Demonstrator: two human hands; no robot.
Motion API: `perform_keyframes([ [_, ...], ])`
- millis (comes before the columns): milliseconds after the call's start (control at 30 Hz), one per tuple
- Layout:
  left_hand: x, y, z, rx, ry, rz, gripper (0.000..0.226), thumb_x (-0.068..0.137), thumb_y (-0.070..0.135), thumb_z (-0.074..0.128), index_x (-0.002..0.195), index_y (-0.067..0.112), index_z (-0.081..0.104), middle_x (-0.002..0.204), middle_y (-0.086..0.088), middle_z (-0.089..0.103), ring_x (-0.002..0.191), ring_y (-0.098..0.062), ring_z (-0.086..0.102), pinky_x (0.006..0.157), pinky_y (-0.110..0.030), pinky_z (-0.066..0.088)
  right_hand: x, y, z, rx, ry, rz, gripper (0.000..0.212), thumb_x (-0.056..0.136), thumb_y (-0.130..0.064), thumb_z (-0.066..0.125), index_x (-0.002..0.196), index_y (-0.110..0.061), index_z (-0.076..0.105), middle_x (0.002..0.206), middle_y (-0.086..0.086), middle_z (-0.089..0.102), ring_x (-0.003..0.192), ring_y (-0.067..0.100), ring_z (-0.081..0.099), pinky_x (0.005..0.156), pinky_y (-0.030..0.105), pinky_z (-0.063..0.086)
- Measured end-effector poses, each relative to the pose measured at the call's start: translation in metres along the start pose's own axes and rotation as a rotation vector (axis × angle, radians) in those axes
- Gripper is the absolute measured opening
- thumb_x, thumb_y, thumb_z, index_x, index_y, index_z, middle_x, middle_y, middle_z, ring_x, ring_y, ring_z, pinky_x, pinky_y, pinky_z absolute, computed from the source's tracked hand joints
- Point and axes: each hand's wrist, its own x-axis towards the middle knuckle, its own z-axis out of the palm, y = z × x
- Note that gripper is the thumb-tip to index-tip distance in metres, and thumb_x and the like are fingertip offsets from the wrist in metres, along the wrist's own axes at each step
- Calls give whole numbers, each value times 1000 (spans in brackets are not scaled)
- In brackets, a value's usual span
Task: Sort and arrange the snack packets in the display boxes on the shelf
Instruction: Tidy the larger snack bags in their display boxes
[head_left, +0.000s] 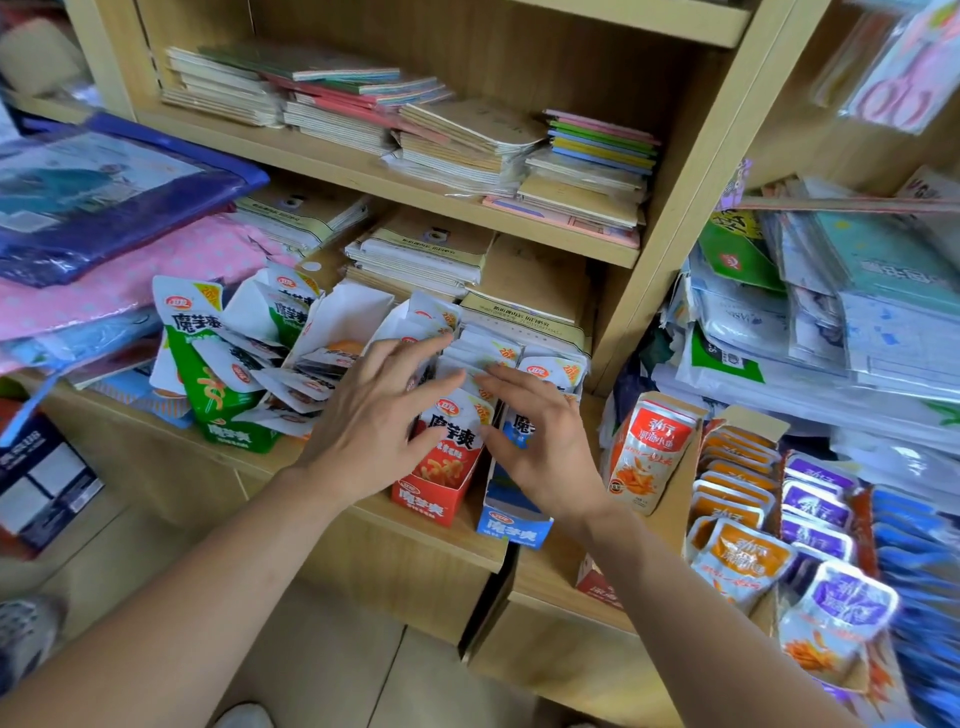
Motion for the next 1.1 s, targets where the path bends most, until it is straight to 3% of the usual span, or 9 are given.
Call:
perform_keyframes([
  [33,-2,-1,-1,38,1,26,58,83,37,75,137,25,61,149,5,47,125,-26,43,100,-43,45,0,0,-2,26,-6,-12,51,88,-22,71,137,-24,59,143,-9,55,136,9,46,110,47,40],
  [133,-7,-3,-4,24,-5,32,52,87,45,65,134,24,63,135,10,59,121,-22,47,101,-42,42,0,-4,-7,103,-12,1,56,81,-5,68,136,-16,59,139,-4,58,132,8,49,106,43,46],
  [233,-6,-1,-8,-77,16,16,34,87,43,56,114,27,69,114,12,68,120,-16,52,99,-38,41,0,-2,-9,122,4,13,50,81,5,64,126,-15,66,138,-2,59,131,10,50,106,40,46],
  [400,-7,-7,-11,-135,-13,-46,13,79,39,55,89,34,61,116,7,65,121,-21,53,98,-40,39,1,0,-9,44,27,-4,34,86,-6,74,118,-16,70,135,-3,61,129,9,52,106,37,47],
  [533,-2,-2,-17,-182,-3,13,7,69,33,57,75,28,56,105,17,71,119,-16,53,96,-39,35,3,-2,-9,-44,5,-32,19,87,-13,75,106,-14,75,136,1,60,127,12,53,106,32,46],
  [700,-1,-3,-22,-215,-15,71,12,67,26,65,72,29,55,105,20,72,118,-14,54,95,-43,35,6,-2,-3,-155,-16,-55,9,87,-16,74,95,-13,78,136,4,61,125,21,56,101,40,49],
  [900,2,0,-28,-223,47,87,5,71,27,66,72,27,61,110,21,70,115,-11,56,96,-42,34,10,-7,-1,45,119,54,4,91,-16,70,88,-15,73,125,-4,61,111,12,60,91,33,53],
  [1033,8,5,-29,-160,54,113,4,79,27,68,75,26,67,119,13,64,113,-16,53,89,-43,36,14,-12,-5,91,223,82,3,91,-17,72,88,-15,73,100,-6,57,88,8,58,73,23,50],
  [1100,9,3,-27,-163,47,105,4,82,26,70,79,25,69,118,8,62,110,-18,51,87,-44,39,13,-13,-5,104,185,75,5,91,-17,72,88,-14,74,86,-6,63,76,6,59,67,20,48],
])
